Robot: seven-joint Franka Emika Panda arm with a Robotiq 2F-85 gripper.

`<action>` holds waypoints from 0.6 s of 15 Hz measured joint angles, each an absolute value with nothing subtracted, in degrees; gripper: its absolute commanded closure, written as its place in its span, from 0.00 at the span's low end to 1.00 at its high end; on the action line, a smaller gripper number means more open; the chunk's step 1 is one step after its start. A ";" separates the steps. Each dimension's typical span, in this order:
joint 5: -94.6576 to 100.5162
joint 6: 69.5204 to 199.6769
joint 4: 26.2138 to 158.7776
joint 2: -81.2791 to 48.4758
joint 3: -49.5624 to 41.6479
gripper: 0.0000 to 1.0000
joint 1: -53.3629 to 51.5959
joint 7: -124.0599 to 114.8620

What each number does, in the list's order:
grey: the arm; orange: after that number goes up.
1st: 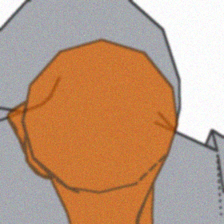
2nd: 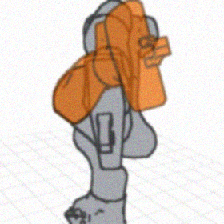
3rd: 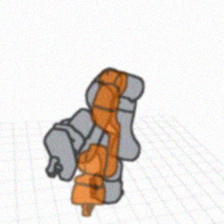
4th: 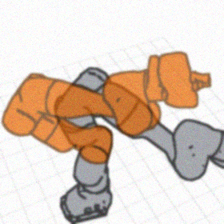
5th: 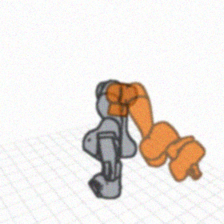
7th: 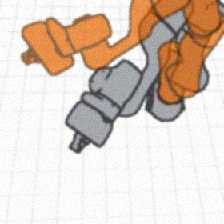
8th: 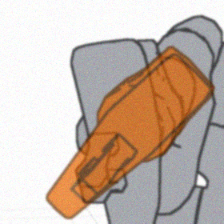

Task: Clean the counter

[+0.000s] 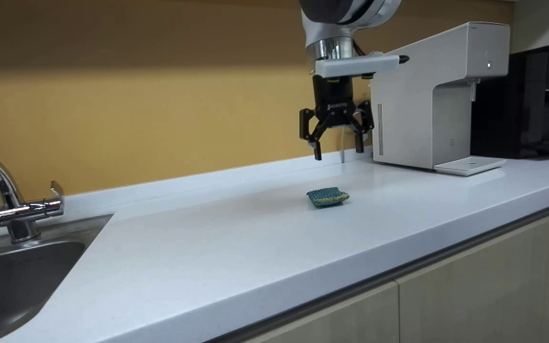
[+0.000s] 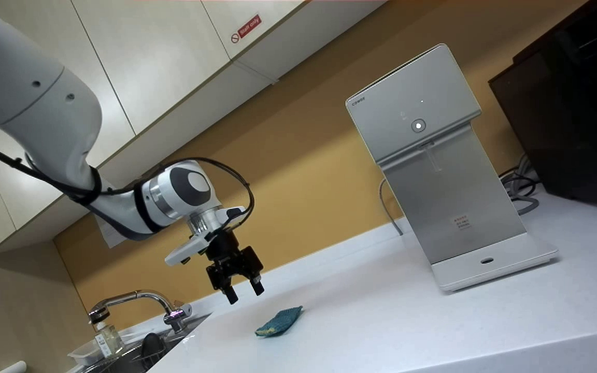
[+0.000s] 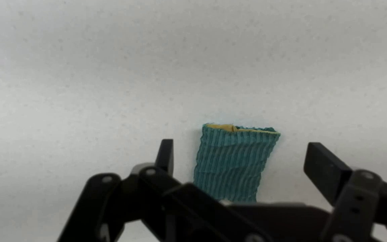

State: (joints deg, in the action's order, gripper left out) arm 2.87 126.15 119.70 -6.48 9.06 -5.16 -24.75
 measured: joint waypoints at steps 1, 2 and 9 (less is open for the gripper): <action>2.43 126.81 118.66 -8.18 8.85 0.00 -5.40 -24.75; 1.98 127.65 117.61 -9.74 8.53 0.00 -5.68 -24.75; 0.84 133.50 111.90 -17.71 5.30 0.00 -7.14 -25.13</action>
